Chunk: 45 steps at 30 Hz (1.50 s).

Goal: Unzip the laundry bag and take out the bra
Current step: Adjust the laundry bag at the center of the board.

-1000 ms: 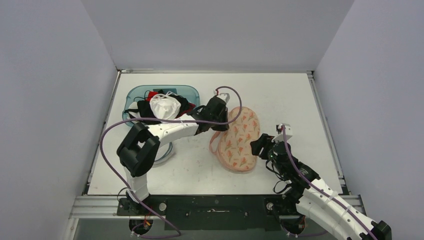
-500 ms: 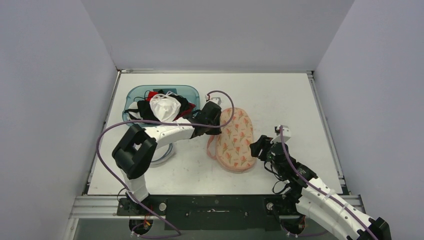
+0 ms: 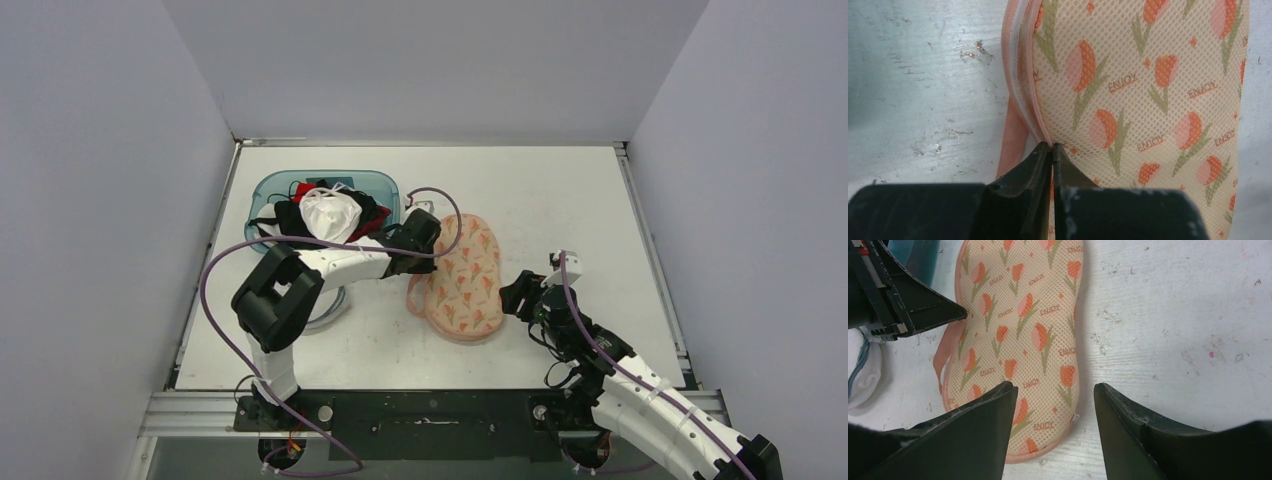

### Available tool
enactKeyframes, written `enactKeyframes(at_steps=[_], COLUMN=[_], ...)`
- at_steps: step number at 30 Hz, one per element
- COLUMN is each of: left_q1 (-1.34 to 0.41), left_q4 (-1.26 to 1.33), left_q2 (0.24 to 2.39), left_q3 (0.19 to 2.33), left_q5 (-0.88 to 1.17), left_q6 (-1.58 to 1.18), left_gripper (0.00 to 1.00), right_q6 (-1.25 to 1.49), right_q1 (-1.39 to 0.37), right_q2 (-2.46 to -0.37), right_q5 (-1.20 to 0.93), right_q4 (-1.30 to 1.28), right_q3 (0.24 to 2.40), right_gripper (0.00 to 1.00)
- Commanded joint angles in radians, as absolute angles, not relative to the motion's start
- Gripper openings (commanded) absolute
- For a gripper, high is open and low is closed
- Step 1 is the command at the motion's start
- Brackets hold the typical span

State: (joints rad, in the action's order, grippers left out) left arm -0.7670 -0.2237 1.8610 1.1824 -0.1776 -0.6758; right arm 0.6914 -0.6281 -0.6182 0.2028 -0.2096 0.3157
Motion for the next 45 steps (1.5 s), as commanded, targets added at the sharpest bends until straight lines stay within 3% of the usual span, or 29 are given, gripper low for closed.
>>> enactKeyframes(at_steps=[1,4,6,10,12,17,24,30,45], left_q1=[-0.770,-0.780,-0.796,-0.813,-0.813,-0.810,-0.791,-0.782,-0.770], left_q4=[-0.233,-0.214,-0.195,-0.085,0.055,0.253,0.250,0.225,0.198], left_q2=[1.769,1.685,1.625,1.556,1.547,1.645,1.771,1.787,1.851], left_q3=[1.192,1.162,1.145,1.109,1.059,1.042,1.002,0.943,0.891], left_q5=[-0.226,-0.232,-0.250,-0.124,-0.015,0.156,0.073,-0.055,-0.124], left_q6=[-0.682,-0.684,-0.683,-0.687,-0.705,-0.733,-0.791,-0.810,-0.822], left_gripper=[0.11,0.42,0.56,0.61,0.57,0.32,0.07,0.00,0.00], right_q6=[0.672,0.659,0.654,0.634,0.620,0.635,0.667,0.691,0.702], right_q1=[-0.622,-0.623,-0.623,-0.622,-0.623,-0.623,-0.624,-0.623,-0.624], right_q2=[-0.625,-0.639,-0.647,-0.665,-0.679,-0.665,-0.590,-0.574,-0.588], right_q5=[0.207,0.183,0.172,0.130,0.087,-0.074,-0.097,-0.085,-0.022], right_q4=[-0.171,-0.167,-0.164,-0.144,-0.119,0.008,0.068,0.081,0.047], right_q3=[0.351,0.367,0.375,0.377,0.373,0.330,0.264,0.224,0.215], right_gripper=[0.59,0.60,0.61,0.62,0.64,0.68,0.70,0.69,0.68])
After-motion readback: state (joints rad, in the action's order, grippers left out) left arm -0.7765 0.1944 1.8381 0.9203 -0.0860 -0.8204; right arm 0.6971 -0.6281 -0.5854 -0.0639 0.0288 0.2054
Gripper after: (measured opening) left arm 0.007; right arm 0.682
